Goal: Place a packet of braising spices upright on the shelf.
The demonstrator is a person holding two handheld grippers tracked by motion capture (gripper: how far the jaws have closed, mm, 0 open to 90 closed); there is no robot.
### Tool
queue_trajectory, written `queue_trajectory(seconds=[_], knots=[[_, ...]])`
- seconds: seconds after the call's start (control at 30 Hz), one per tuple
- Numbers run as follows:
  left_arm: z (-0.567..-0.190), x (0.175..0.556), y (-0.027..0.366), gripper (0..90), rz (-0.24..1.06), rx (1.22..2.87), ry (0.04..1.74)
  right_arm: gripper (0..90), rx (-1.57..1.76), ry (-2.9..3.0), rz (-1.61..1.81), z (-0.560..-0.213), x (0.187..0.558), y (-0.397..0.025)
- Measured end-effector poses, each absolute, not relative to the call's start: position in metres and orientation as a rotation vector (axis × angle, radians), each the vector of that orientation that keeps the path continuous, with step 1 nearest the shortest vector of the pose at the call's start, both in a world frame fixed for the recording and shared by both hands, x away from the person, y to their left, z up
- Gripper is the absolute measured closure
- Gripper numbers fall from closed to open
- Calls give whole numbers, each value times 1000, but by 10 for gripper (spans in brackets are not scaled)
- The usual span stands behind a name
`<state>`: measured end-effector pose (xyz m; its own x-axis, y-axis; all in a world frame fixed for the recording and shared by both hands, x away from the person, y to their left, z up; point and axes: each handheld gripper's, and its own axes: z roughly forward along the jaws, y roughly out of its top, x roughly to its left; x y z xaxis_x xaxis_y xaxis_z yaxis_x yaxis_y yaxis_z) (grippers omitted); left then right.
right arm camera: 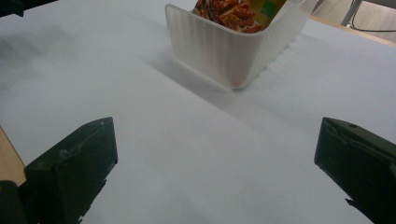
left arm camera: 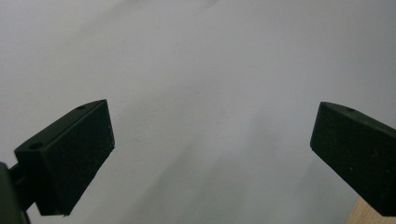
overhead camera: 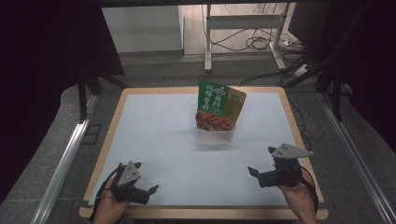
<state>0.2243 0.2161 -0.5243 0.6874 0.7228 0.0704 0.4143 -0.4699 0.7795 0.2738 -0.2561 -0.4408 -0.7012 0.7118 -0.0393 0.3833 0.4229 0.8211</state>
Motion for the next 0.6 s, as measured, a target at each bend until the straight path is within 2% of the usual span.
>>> queue_trajectory(seconds=[0.6], knots=[[-525, 225, 215, 0, 506, 2143, 867, 0, 962, 2257, 1157, -458, 257, -277]])
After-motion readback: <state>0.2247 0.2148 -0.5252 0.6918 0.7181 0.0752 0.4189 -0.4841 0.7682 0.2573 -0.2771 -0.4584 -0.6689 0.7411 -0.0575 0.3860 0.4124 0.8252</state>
